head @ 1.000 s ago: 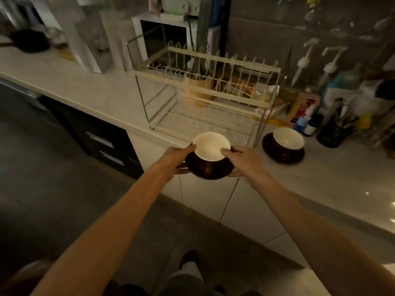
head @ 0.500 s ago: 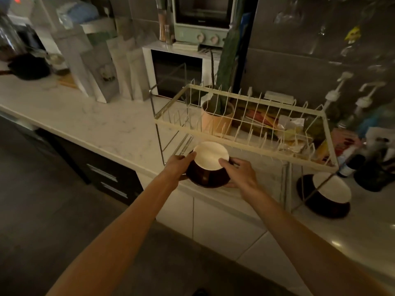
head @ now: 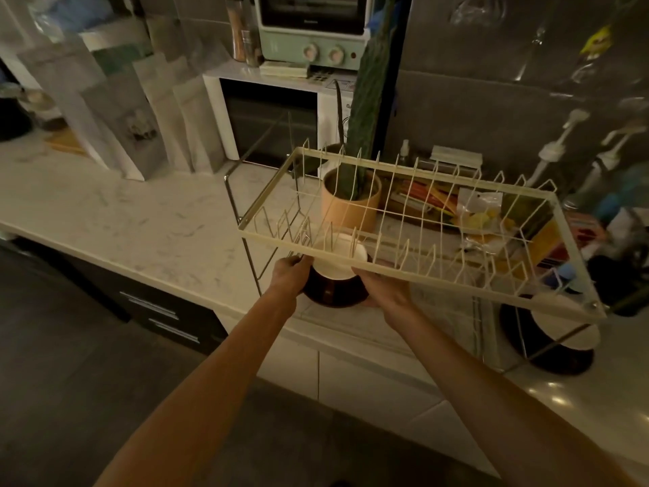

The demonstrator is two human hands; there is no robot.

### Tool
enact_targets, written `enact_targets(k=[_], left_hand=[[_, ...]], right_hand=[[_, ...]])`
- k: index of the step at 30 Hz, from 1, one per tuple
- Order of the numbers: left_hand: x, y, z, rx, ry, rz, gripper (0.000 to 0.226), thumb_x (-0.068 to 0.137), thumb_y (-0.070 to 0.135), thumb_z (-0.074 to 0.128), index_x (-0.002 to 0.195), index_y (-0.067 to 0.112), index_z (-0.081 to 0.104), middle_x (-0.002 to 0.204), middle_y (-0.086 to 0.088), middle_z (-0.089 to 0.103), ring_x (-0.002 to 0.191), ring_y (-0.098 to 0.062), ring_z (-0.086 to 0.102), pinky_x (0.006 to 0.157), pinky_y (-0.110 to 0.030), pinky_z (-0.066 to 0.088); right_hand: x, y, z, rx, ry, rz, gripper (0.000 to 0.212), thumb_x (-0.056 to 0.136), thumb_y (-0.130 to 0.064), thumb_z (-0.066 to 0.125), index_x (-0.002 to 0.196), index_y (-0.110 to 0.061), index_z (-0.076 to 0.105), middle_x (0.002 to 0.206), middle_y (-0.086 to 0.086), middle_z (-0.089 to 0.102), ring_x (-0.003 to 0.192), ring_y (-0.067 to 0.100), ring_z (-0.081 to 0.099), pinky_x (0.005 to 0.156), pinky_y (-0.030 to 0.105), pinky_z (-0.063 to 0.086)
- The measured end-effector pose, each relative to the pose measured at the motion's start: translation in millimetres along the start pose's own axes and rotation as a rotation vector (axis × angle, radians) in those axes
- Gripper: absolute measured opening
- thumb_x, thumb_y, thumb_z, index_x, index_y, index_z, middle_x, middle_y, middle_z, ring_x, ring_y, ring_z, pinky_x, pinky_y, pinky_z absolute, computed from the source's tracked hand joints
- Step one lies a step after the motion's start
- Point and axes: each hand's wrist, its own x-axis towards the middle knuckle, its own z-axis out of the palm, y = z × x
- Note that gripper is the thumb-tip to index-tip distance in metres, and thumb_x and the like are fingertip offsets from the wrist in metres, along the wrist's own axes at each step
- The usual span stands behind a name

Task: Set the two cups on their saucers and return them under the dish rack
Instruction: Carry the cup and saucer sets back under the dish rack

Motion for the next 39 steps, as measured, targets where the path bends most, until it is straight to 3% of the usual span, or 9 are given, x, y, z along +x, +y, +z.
enact_targets(k=[1,4,7,17,22,24,30,35,39], left_hand=[[2,0,-1,0.010,-0.001,0.010,0.034,0.095,0.030,0.056,0.115,0.005,0.065,0.110,-0.013,0.066,0.105,-0.027,0.062,0.096,-0.045,0.053],[6,1,-2,0.013,0.005,0.036,0.034,0.095,0.032,0.055,0.110,0.004,0.067,0.100,-0.011,0.065,0.097,-0.026,0.061,0.094,-0.045,0.052],[9,1,-4,0.011,-0.009,0.044,0.034,0.095,0.031,0.055,0.118,0.006,0.064,0.106,-0.010,0.065,0.101,-0.025,0.061,0.096,-0.046,0.051],[5,3,-2,0.025,0.000,0.010,0.047,0.096,0.034,0.053,0.135,0.008,0.053,0.129,-0.012,0.060,0.119,-0.027,0.056,0.101,-0.044,0.049],[-1,3,-3,0.102,0.017,0.039,0.049,0.096,0.038,0.049,0.136,0.009,0.052,0.132,-0.013,0.059,0.122,-0.030,0.055,0.104,-0.047,0.046],[-5,3,-4,0.175,0.034,0.066,0.051,0.096,0.040,0.046,0.138,0.010,0.051,0.134,-0.014,0.058,0.123,-0.031,0.054,0.105,-0.047,0.045],[-28,-4,-7,0.577,0.099,0.259,0.047,0.099,0.038,0.042,0.133,0.009,0.055,0.130,-0.015,0.061,0.120,-0.033,0.056,0.097,-0.040,0.045],[-59,-5,-6,0.985,0.176,0.454,0.041,0.095,0.045,0.044,0.119,0.018,0.064,0.111,-0.014,0.068,0.103,-0.035,0.064,0.080,-0.037,0.049],[-91,-7,10,1.372,0.058,0.511,0.046,0.094,0.051,0.042,0.125,0.022,0.060,0.120,-0.011,0.065,0.109,-0.032,0.062,0.087,-0.040,0.049]], right_hand=[[3,1,3,-0.012,0.003,-0.005,0.010,0.080,-0.053,0.068,0.072,-0.048,0.069,0.088,-0.011,0.070,0.097,0.023,0.068,0.084,0.052,0.059],[19,11,11,-0.029,0.004,0.010,0.059,0.058,-0.074,0.063,0.101,-0.035,0.072,0.110,-0.001,0.071,0.100,0.023,0.068,0.083,0.047,0.060],[15,1,12,-0.043,0.016,0.004,0.079,0.050,-0.075,0.054,0.108,-0.024,0.071,0.112,0.001,0.070,0.102,0.022,0.066,0.089,0.044,0.058],[12,-4,11,-0.092,-0.006,-0.009,0.049,0.073,-0.064,0.060,0.100,-0.025,0.074,0.107,0.004,0.071,0.098,0.025,0.067,0.087,0.049,0.058],[3,-7,8,-0.096,-0.028,-0.014,0.022,0.084,-0.063,0.054,0.094,-0.047,0.064,0.103,-0.006,0.065,0.105,0.027,0.066,0.088,0.050,0.058],[0,-6,5,-0.133,-0.035,-0.039,0.016,0.090,-0.061,0.050,0.089,-0.048,0.060,0.108,-0.002,0.064,0.110,0.028,0.064,0.092,0.050,0.056],[-10,0,-11,-0.359,-0.011,-0.111,0.057,0.092,-0.062,0.041,0.118,-0.018,0.066,0.122,0.007,0.069,0.113,0.029,0.063,0.096,0.040,0.051],[-37,-6,-38,-0.607,-0.014,-0.251,0.039,0.096,-0.044,0.050,0.123,-0.020,0.066,0.125,0.005,0.068,0.114,0.026,0.062,0.092,0.034,0.050],[-65,-3,-63,-0.839,-0.125,-0.302,0.038,0.092,-0.046,0.054,0.121,-0.023,0.064,0.122,0.005,0.067,0.107,0.027,0.063,0.084,0.036,0.052]])
